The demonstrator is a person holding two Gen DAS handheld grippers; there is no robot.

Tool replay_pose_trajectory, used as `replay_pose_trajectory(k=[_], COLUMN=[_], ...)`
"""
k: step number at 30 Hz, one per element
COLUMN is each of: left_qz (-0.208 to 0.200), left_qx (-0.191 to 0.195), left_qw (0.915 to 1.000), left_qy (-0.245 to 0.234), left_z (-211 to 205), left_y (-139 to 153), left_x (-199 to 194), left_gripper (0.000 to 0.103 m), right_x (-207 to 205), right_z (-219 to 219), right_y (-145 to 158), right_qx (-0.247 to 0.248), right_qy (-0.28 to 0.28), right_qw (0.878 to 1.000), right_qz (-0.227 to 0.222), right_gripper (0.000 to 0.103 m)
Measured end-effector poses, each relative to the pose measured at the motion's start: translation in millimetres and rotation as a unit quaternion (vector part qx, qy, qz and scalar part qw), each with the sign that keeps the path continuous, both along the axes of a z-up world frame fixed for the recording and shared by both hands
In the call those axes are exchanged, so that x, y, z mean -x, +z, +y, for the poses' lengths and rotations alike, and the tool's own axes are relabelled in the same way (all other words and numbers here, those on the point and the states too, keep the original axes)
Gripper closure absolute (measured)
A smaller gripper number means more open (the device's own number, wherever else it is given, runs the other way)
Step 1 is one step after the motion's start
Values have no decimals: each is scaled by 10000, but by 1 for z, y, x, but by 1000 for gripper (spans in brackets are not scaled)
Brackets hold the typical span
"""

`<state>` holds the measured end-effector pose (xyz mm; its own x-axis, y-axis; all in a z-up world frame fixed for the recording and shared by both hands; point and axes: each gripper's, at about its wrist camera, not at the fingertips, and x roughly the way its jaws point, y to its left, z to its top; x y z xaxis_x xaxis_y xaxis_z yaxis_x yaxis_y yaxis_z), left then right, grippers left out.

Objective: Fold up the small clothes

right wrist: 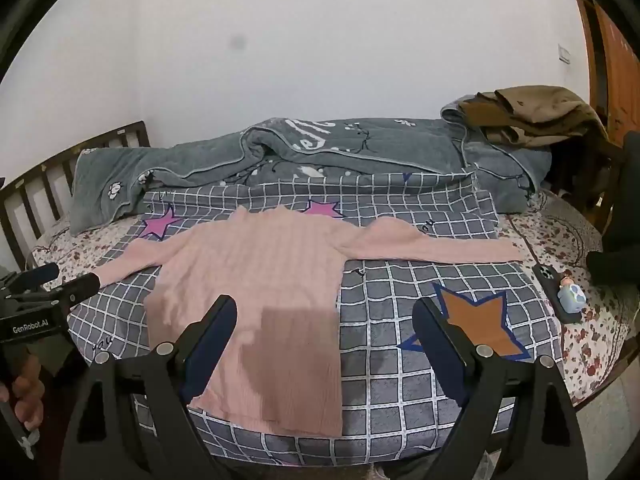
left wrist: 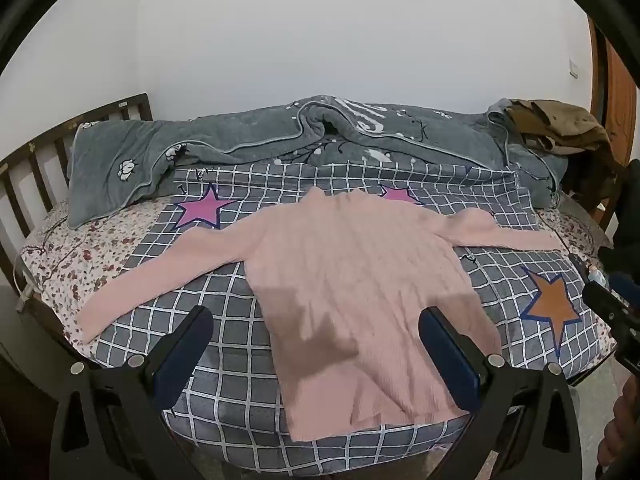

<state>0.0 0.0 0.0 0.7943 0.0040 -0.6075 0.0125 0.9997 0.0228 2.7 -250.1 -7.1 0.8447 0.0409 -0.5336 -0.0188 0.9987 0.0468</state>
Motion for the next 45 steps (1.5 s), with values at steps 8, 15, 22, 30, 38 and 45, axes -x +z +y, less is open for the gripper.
replay_pose_trajectory(k=[8,15,22,30,38,45], left_qz=[-54,-8,11,10,31,28], left_qx=[88,125,139,143,212,221], left_qw=[9999,9999,9999,9999,9998,9997], left_qy=[48,53,75,58,45,48], left_z=[-3,8,9,8,6,4], left_y=[3,2,1,3,2,1], left_x=[1,-2,-2,-3,-2,-2], left_gripper=[0,0,0,0,0,0], right_x=[-2,-3,-2,-3,-3,-3], right_z=[2,3,3,0,-1,-4], right_y=[2,2,2,1,1,1], right_qx=[4,-65,-128,-203,-259,-275], right_qy=[30,8,10,-19,-43,-52], right_qw=[10000,10000,9999,9998,9996,9996], right_qz=[31,56,61,90,109,97], right_gripper=[15,15,15,15,15,15])
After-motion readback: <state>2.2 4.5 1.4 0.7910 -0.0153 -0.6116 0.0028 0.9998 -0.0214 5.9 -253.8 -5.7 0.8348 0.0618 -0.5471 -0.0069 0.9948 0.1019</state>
